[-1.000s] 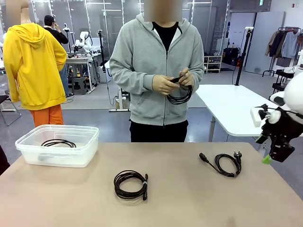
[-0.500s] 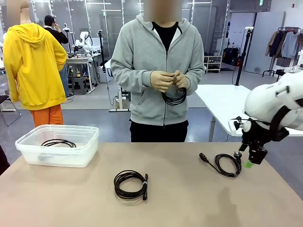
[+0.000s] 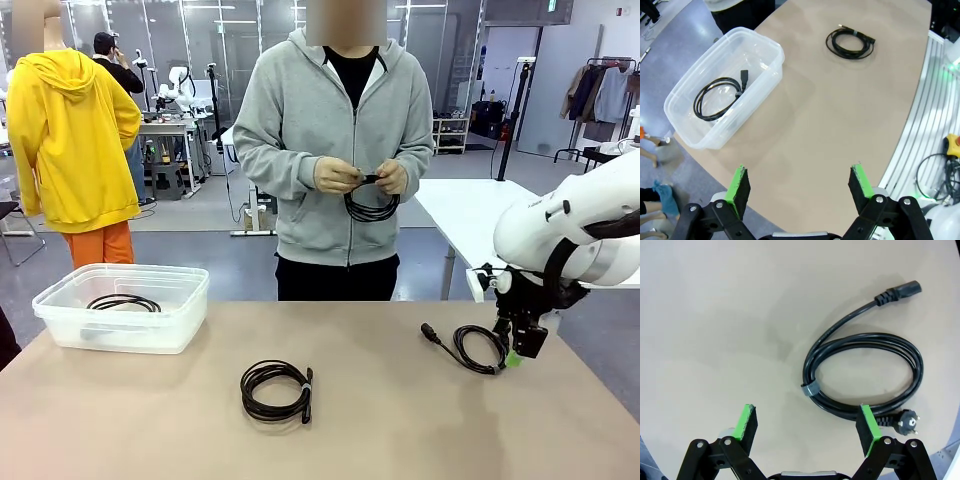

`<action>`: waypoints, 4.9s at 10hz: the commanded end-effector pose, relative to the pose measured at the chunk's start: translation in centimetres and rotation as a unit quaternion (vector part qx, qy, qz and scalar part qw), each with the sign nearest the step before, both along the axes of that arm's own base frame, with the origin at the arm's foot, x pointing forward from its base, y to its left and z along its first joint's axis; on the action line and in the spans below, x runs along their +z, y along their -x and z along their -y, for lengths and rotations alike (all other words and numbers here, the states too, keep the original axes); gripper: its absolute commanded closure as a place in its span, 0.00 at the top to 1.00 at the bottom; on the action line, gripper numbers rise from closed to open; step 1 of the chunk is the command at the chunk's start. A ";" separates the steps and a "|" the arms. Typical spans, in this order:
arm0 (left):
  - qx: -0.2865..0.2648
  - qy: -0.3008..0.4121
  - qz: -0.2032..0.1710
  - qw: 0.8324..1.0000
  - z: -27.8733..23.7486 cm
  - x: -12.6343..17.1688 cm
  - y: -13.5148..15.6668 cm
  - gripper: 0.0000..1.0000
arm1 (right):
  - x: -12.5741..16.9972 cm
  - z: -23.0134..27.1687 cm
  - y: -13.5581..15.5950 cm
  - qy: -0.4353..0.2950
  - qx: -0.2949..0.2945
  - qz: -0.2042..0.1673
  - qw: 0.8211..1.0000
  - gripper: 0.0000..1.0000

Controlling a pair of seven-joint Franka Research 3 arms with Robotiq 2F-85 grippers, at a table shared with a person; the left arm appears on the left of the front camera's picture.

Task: Organize and store the cables.
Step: Place the Power Cable into the Organizing box.

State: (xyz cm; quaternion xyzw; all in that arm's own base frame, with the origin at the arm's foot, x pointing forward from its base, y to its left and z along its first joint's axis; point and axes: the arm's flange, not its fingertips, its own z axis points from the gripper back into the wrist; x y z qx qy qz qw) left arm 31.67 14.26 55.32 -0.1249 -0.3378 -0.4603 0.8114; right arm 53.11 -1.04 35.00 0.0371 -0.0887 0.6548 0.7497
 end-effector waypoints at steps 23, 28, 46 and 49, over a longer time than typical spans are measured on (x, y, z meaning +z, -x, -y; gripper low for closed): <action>-0.010 0.004 0.005 1.000 0.1 -0.1 0.2 1.00 | -4.9 -0.3 -3.2 0.026 0.041 -0.011 0.999 0.00; -0.010 0.004 0.005 1.000 0.1 -0.1 0.2 1.00 | 3.5 -1.6 -2.1 0.029 0.055 0.013 0.998 0.00; -0.010 0.004 0.005 1.000 0.1 -0.1 0.2 1.00 | 7.3 -21.4 -1.4 0.030 0.202 0.021 0.979 0.00; -0.010 0.004 0.005 1.000 0.1 -0.1 0.2 1.00 | 5.6 -25.4 0.7 0.029 0.238 0.003 0.971 0.00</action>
